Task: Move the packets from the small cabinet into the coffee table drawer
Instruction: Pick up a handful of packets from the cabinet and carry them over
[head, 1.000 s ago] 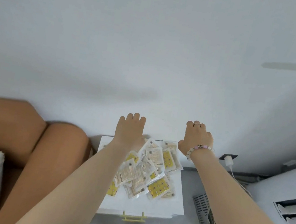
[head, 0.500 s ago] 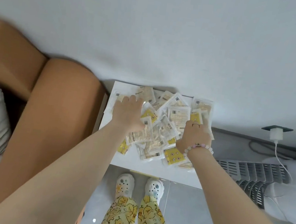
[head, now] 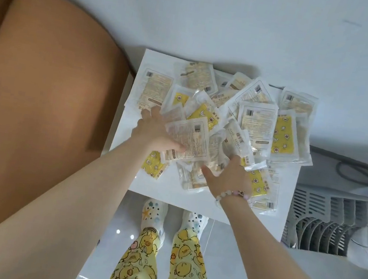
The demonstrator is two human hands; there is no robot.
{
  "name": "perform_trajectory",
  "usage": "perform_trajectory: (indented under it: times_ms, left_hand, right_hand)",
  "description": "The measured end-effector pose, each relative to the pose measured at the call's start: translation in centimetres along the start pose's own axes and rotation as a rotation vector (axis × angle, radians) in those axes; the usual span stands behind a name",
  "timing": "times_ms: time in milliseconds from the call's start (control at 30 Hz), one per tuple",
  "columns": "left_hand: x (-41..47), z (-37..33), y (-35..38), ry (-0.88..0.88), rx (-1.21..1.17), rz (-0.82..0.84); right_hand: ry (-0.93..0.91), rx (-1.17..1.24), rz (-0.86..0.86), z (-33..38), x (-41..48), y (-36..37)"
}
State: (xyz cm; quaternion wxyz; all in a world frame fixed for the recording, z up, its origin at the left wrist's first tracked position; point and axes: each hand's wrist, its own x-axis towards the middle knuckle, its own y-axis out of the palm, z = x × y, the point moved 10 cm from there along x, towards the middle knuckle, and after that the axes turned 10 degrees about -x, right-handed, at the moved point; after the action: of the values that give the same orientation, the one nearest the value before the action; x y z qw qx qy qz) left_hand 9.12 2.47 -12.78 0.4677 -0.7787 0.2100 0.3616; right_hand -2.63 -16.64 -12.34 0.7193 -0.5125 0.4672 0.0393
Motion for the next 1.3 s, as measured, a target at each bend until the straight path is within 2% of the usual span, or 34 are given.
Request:
perform_trajectory:
  times_ms: [100, 233, 367, 533, 733, 933, 1067, 1300]
  left_hand:
    - [0.3, 0.8, 0.3, -0.035, -0.184, -0.023]
    - [0.6, 0.9, 0.2, -0.054, -0.268, -0.104]
    - [0.8, 1.2, 0.2, -0.096, -0.311, -0.128]
    - [0.6, 0.1, 0.5, -0.013, -0.204, -0.095]
    - [0.0, -0.9, 0.0, 0.034, 0.016, -0.149]
    - [-1.0, -0.4, -0.1, -0.022, 0.004, -0.192]
    - [-1.4, -0.5, 0.8, -0.041, -0.122, -0.109]
    - [-2.5, -2.0, 0.2, 0.011, -0.096, -0.121]
  right_hand:
    - [0.096, 0.144, 0.025, -0.3, -0.2, 0.7]
    - [0.161, 0.243, 0.024, -0.4, -0.4, 0.8]
    - [0.146, 0.256, 0.024, -0.1, -0.2, 0.8]
    - [0.153, 0.305, 0.043, 0.0, 0.0, 0.9]
    - [0.144, 0.285, -0.035, 0.1, -0.4, 0.5]
    - [0.162, 0.250, 0.020, -0.3, -0.4, 0.6]
    - [0.161, 0.378, 0.078, -0.8, -0.7, 1.0]
    - [0.168, 0.504, 0.077, -1.6, -1.1, -0.1]
